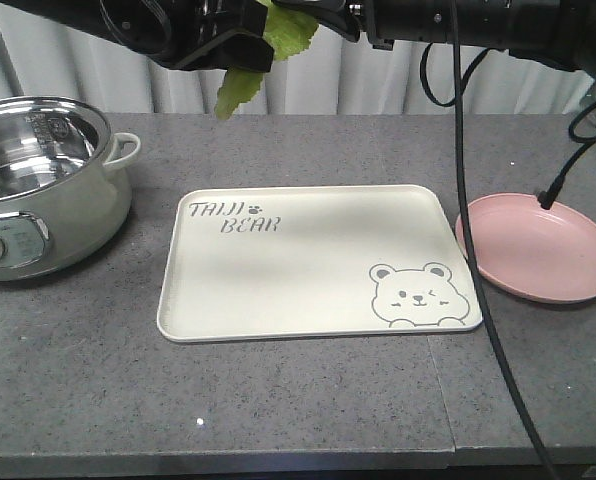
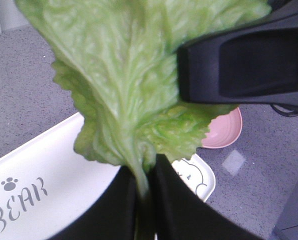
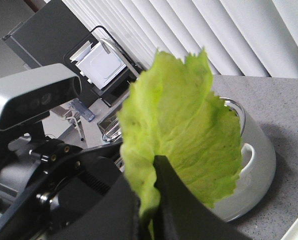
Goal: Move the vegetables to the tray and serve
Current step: 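Hand the lettuce leaf from the left gripper to the right gripper, then lower the lettuce onto the pink plate and open the right gripper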
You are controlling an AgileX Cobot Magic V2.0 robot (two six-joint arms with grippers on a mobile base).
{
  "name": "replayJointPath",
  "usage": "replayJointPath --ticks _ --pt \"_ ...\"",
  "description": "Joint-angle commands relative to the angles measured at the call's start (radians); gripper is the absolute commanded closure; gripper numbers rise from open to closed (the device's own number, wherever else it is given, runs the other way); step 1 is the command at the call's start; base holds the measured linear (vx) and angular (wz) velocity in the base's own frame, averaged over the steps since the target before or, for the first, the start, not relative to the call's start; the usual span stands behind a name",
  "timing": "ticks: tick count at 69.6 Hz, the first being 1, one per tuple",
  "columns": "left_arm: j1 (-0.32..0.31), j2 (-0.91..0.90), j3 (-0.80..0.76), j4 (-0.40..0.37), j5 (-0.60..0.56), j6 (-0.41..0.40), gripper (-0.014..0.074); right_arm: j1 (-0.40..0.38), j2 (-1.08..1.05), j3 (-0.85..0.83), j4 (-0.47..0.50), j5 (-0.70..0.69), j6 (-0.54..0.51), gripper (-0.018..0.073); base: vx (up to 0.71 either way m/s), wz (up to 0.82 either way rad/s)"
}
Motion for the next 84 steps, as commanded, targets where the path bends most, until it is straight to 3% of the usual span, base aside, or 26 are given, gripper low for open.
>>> replayJointPath --ticks 1,13,20,28,34,41,50,55,72,84 --pt "-0.006 -0.051 -0.023 -0.053 -0.045 0.003 0.0488 -0.025 -0.05 -0.032 0.059 -0.026 -0.019 0.0568 0.0 0.0" --pt "-0.006 -0.072 -0.023 -0.048 -0.029 0.003 0.0313 -0.151 -0.071 -0.032 0.088 -0.036 -0.022 0.0564 0.0 0.0" --pt "-0.006 -0.094 -0.024 -0.009 -0.033 0.003 0.0232 -0.278 -0.09 -0.032 0.105 -0.008 -0.015 0.0564 0.0 0.0" --pt "-0.006 -0.119 -0.023 0.061 -0.029 -0.004 0.0199 -0.436 -0.096 -0.032 0.09 0.066 0.038 0.0564 0.0 0.0" --pt "-0.006 -0.131 -0.023 0.094 -0.018 -0.018 0.0199 -0.533 -0.094 -0.032 0.005 0.122 0.089 0.0564 0.0 0.0" --pt "-0.006 -0.135 -0.023 0.106 0.002 -0.034 0.0199 -0.599 -0.093 -0.032 -0.201 0.148 0.168 0.0564 0.0 0.0" --pt "-0.006 -0.135 -0.023 0.107 0.02 -0.034 0.0199 -0.61 -0.08 -0.029 -0.472 0.192 0.235 0.0564 0.0 0.0" --pt "-0.006 -0.135 -0.023 0.108 0.024 -0.034 0.0199 -0.606 -0.055 -0.029 -0.549 0.215 0.25 0.0564 0.0 0.0" --pt "-0.006 -0.135 -0.023 0.134 0.024 -0.034 0.0199 -0.596 0.052 -0.029 -0.591 0.288 0.278 0.0564 0.0 0.0" --pt "-0.006 -0.135 -0.023 0.185 0.026 -0.034 0.0199 -0.521 0.112 -0.029 -0.689 0.288 0.295 0.0564 0.0 0.0"
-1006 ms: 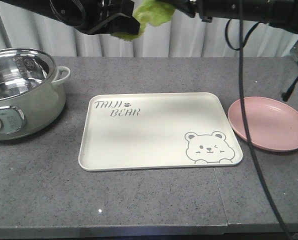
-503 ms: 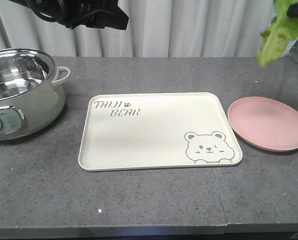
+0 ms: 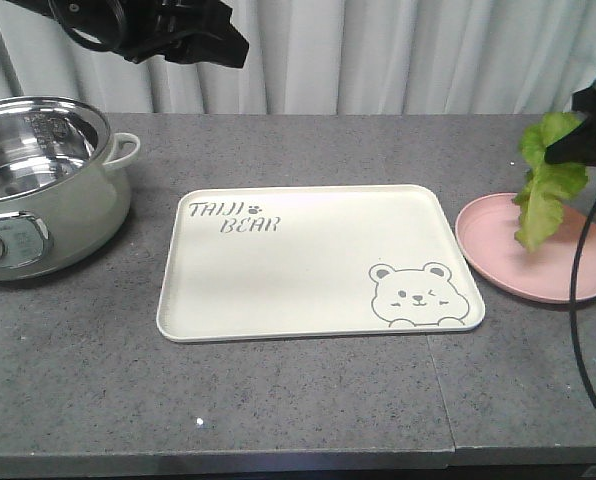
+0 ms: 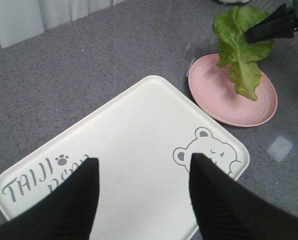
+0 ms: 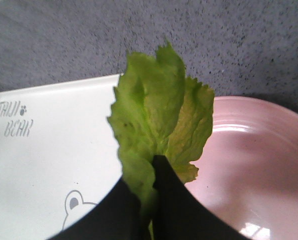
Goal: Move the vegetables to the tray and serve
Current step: 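Lower the lettuce onto the pink plate and open the right gripper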
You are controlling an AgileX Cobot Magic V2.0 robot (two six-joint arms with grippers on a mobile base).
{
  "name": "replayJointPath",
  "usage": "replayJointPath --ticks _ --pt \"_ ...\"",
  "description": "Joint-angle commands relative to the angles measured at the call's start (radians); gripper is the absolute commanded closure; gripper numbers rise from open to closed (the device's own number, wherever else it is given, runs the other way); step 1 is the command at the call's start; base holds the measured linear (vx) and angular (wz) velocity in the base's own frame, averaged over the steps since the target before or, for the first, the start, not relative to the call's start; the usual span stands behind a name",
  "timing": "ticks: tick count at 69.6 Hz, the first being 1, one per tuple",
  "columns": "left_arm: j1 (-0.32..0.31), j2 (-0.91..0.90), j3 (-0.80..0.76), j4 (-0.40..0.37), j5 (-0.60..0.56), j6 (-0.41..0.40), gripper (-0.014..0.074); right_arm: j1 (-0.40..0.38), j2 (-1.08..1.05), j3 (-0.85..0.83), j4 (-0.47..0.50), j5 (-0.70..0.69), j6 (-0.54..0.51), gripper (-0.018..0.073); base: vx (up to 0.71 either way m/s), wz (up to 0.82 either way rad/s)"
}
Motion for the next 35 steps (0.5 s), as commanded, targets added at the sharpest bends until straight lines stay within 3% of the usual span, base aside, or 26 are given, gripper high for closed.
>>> replayJointPath --ticks 1,9,22,35 --pt "-0.005 -0.051 -0.023 -0.007 -0.047 -0.007 0.0199 0.042 -0.034 -0.028 -0.008 0.055 0.01 0.0564 0.0 0.0" --pt "-0.005 -0.051 -0.023 -0.008 -0.047 -0.007 0.0199 0.087 -0.003 -0.028 -0.085 0.055 0.039 0.0563 0.0 0.0" --pt "-0.005 -0.051 -0.023 -0.008 -0.049 -0.007 0.0199 0.087 0.011 -0.028 -0.162 0.055 0.124 0.0548 0.0 0.0" --pt "-0.005 -0.051 -0.023 -0.008 -0.05 -0.007 0.0199 0.088 0.017 -0.028 -0.21 0.055 0.135 0.0409 0.0 0.0"
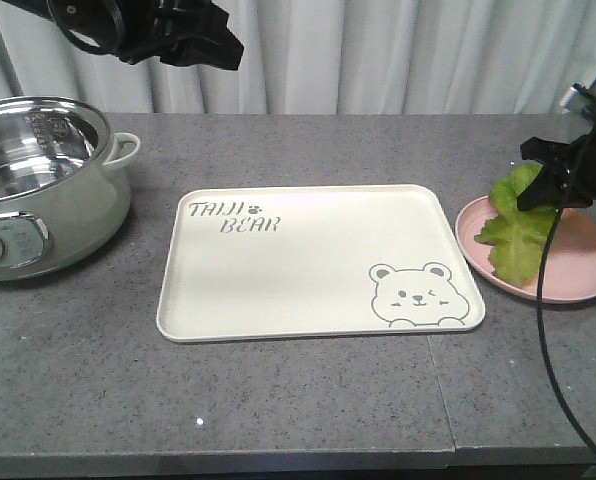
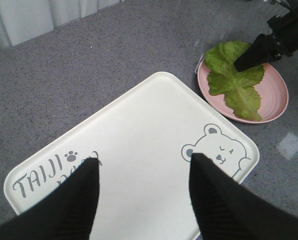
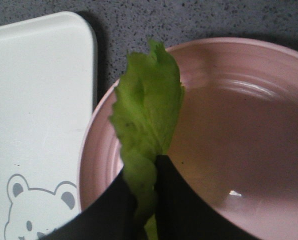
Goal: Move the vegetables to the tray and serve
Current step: 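Lower the lettuce onto the pink plate and open the right gripper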
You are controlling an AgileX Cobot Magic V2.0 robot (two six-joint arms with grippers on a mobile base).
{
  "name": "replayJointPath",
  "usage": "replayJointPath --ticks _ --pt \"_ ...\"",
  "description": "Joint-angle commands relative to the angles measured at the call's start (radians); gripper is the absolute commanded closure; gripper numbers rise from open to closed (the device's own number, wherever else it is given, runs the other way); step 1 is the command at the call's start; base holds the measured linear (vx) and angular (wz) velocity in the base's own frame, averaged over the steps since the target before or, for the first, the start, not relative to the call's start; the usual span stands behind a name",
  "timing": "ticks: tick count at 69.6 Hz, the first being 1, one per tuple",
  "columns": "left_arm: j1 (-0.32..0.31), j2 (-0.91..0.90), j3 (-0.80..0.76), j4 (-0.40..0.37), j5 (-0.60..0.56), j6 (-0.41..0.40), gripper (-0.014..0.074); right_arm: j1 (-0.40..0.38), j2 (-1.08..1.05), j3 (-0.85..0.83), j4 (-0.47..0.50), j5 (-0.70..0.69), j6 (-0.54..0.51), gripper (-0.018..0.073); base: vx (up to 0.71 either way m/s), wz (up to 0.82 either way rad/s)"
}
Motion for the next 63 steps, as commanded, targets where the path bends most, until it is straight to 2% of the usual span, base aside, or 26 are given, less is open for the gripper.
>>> replayJointPath --ticks 1,13,22,44,63 --pt "-0.005 -0.051 -0.023 -0.028 -0.053 -0.007 0.0199 -0.005 -0.053 -0.028 0.014 0.057 0.007 0.0384 0.0 0.0" --pt "-0.005 -0.051 -0.023 -0.028 -0.053 -0.007 0.0199 -0.005 -0.053 -0.028 -0.036 0.057 0.033 0.0134 0.0 0.0" --pt "-0.005 -0.051 -0.023 -0.028 -0.053 -0.007 0.0199 -0.005 -0.053 -0.028 -0.133 0.057 0.081 0.0031 0.0 0.0" --pt "-0.005 -0.051 -0.023 -0.029 -0.052 -0.007 0.0199 -0.006 -0.053 -0.031 -0.21 0.057 0.123 0.0015 0.0 0.0" --pt "-0.005 -0.051 -0.023 -0.029 -0.048 -0.007 0.0199 -0.007 -0.111 -0.031 -0.286 -0.009 0.152 0.0015 0.0 0.0"
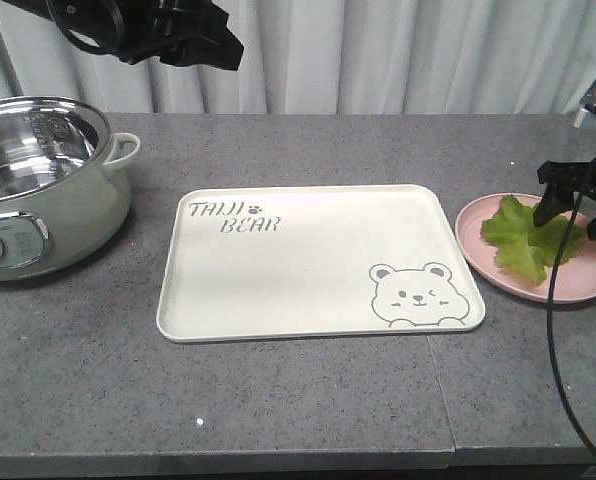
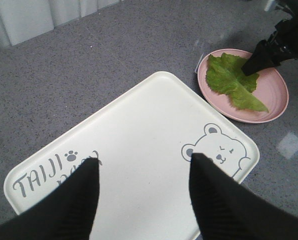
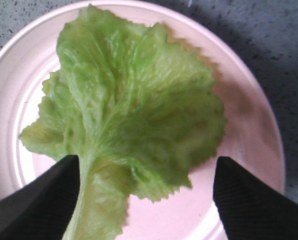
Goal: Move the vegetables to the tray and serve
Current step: 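Lower the lettuce onto the pink plate and open the right gripper, then lift the right gripper away from the pink plate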
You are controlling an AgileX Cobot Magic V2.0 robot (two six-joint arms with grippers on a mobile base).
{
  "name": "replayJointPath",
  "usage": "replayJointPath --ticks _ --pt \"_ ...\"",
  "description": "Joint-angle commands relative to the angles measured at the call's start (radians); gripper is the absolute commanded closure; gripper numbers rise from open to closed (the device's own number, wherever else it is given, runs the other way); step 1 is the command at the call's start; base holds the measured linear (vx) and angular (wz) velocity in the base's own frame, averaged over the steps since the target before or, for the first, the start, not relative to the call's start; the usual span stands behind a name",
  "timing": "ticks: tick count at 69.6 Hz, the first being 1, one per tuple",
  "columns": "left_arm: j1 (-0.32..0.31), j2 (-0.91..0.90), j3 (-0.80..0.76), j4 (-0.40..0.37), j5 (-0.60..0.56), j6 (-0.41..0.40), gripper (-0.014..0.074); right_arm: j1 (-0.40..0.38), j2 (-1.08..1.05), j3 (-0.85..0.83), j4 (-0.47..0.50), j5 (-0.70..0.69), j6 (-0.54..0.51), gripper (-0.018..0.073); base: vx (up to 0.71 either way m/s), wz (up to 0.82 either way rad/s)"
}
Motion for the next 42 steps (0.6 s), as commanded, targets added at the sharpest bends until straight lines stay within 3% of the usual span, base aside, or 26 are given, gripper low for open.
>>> replayJointPath --ticks 1,21,42 --pt "-0.005 -0.051 -0.023 -0.029 -0.049 -0.007 0.0199 -0.007 -0.097 -0.031 -0.015 -0.014 0.011 0.0015 0.0 0.0" --pt "-0.005 -0.051 -0.023 -0.026 -0.028 -0.007 0.0199 -0.009 -0.173 -0.031 -0.173 -0.039 0.084 0.0015 0.0 0.0" --pt "-0.005 -0.051 -0.023 0.016 -0.016 -0.007 0.0199 -0.128 -0.159 -0.028 -0.088 -0.003 0.083 0.0015 0.0 0.0"
